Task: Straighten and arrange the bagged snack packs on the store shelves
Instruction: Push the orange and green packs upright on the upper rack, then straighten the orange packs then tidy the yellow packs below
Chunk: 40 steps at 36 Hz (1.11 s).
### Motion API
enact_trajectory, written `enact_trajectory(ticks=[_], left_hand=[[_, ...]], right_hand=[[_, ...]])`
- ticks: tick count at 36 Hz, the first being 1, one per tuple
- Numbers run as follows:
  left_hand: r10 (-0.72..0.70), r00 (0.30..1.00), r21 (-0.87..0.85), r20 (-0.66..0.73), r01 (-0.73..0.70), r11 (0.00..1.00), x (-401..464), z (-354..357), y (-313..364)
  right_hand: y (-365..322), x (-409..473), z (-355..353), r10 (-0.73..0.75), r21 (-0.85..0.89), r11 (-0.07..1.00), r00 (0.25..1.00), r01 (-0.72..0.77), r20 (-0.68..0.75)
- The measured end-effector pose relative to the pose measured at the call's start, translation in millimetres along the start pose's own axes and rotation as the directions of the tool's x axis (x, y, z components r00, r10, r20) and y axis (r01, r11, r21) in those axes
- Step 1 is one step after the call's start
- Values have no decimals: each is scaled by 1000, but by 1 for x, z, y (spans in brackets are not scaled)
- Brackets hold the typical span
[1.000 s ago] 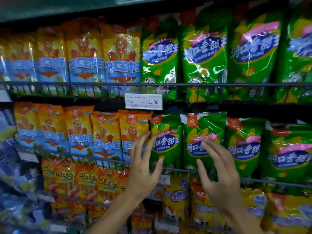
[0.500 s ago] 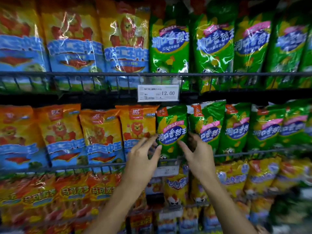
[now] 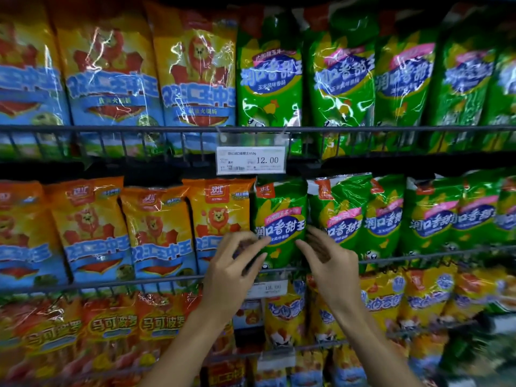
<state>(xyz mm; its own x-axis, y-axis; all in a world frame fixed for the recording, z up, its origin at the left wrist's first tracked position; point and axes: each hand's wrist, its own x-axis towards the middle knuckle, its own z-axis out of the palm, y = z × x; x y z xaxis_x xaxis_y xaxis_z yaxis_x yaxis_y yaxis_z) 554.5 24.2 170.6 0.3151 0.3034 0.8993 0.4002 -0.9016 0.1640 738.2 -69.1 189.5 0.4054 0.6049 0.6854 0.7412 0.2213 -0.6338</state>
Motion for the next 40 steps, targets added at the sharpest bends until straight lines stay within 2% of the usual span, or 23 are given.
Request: enact_trajectory(ticks=[3,5,8,11,14,18,22,25,28,30,34,36,40], left_hand=[[137,990,35,34,-139,990,0,5,-1],[170,979,43,109,-175,984,0,8,4],[124,969,161,215,-161,974,-2,12,15],[60,959,250,276,-132,959,-1,16,26],[-22,943,326,331,-92,941,5,20,32],[-56,929,396,365,-100,913,8,22,35],[-85,916,374,393,-74,925,12,17,42],[-54,911,267,409,-63,962,14,5,41],[-83,948,165,307,33,986,6,-14,30],[-155,961,187,229,113,976,-3,-32,20],[-281,947,291,153,229,929,-23,-66,-10],[-309,942,319,133,255,913,-32,-80,-26],[-220,964,377,150,150,914,-45,-108,-55]], right_hand=[[7,-11,-9,-260,-77,965,945,250,-198],[13,-9,-14,-355,-123,934,910,335,-214],[22,-1,-12,-323,-221,928,943,299,-79],[32,4,-5,-333,-363,875,943,319,26],[36,7,0,-304,-423,858,952,292,40],[39,10,3,-298,-445,847,953,290,53],[40,8,-1,-332,-370,867,941,334,70],[40,7,-4,-375,-289,885,927,365,22],[33,0,0,-403,-167,906,913,388,-64],[21,-8,6,-437,-91,898,896,430,-78],[-9,-23,28,-418,92,906,908,414,31],[-24,-28,41,-397,127,915,911,383,109],[-61,-35,74,-286,171,953,931,252,225]])
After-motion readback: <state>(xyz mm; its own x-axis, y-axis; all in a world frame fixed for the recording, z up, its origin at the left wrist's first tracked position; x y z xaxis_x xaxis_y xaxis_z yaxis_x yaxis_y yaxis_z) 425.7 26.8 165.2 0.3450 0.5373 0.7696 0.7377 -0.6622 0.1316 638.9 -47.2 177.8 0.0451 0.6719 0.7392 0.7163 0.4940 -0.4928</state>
